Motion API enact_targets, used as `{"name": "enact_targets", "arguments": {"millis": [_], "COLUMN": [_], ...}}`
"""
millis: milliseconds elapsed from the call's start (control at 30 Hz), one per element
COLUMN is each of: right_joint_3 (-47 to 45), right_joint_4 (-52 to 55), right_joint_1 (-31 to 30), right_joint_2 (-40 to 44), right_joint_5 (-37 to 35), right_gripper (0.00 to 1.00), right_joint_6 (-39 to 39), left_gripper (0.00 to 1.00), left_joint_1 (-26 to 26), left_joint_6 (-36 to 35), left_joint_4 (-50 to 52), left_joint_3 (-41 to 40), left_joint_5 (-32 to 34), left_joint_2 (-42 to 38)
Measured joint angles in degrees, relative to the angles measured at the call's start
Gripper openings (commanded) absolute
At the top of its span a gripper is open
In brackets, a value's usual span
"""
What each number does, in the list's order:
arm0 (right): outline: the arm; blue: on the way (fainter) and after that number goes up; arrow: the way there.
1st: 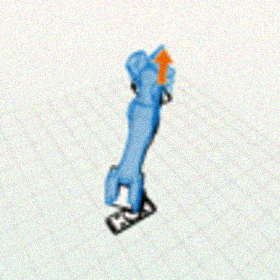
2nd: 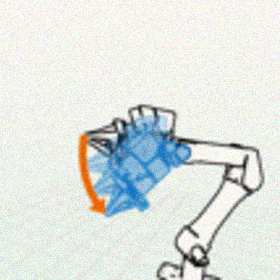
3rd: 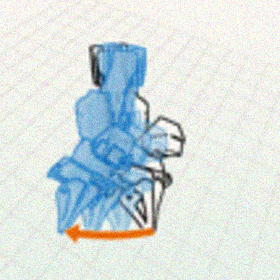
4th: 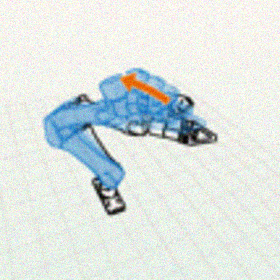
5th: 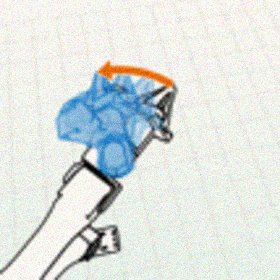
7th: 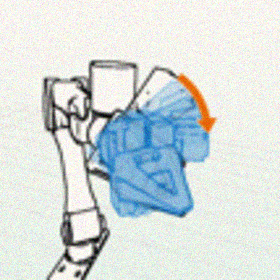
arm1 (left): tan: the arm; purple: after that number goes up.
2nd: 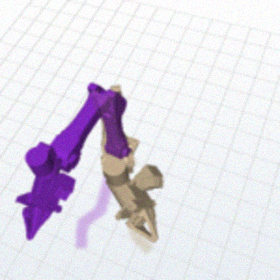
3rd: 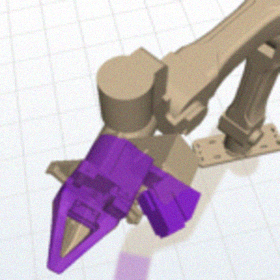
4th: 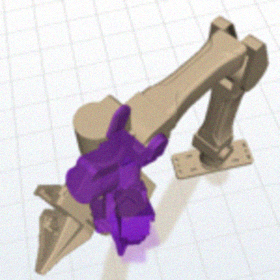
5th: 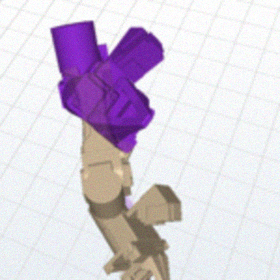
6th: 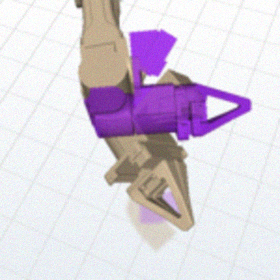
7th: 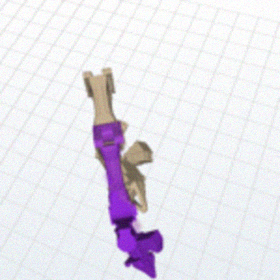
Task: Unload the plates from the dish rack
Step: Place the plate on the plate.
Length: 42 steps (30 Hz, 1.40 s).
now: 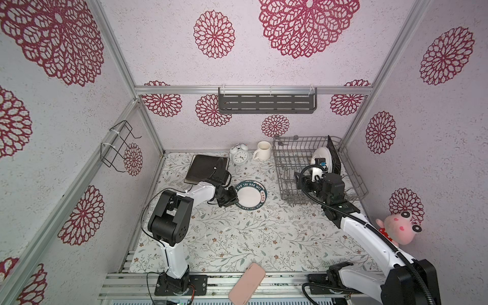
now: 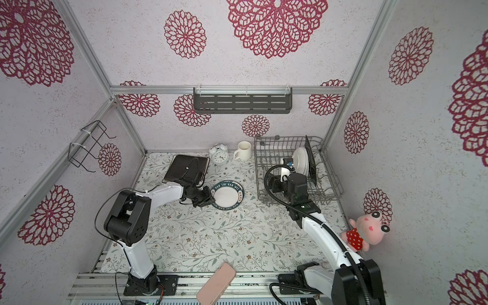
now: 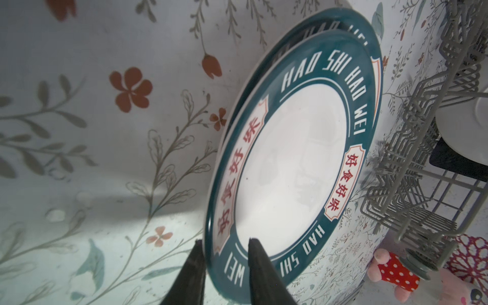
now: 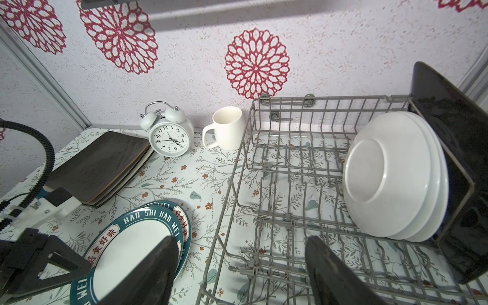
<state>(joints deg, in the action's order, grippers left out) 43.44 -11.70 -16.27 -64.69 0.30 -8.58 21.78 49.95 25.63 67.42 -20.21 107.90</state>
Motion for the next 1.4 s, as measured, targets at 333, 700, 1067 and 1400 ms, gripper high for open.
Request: {"name": "enact_targets", "arguments": {"millis": [333, 700, 1067, 1400], "right_joint_3": [-1.16, -1.16, 0.39, 15.80], "right_joint_4": [0.13, 0.13, 4.11, 13.35], "right_joint_1": [0.00, 0.00, 1.27, 14.34], "right_joint_2": [0.02, 0.02, 0.22, -4.63], "right_joint_5": [0.00, -0.02, -0.37, 3.61], "right_gripper": [0.78, 0.78, 0.80, 0.79], "right_joint_6": [0.07, 0.63, 1.95, -2.05], "left_gripper": [0.24, 0.26, 0.47, 0.65], "left_joint_1": [0.42, 0.44, 0.48, 0.48], "left_joint_6": [0.00, 0.22, -0.07, -2.67], "left_joint_4": [-0.59, -1.95, -0.81, 5.35], "left_joint_3": [0.13, 0.15, 0.33, 3.28], "left_joint_5": [-0.07, -0.59, -1.09, 1.60], "left_joint_2": [0.90, 1.22, 1.18, -6.86]}}
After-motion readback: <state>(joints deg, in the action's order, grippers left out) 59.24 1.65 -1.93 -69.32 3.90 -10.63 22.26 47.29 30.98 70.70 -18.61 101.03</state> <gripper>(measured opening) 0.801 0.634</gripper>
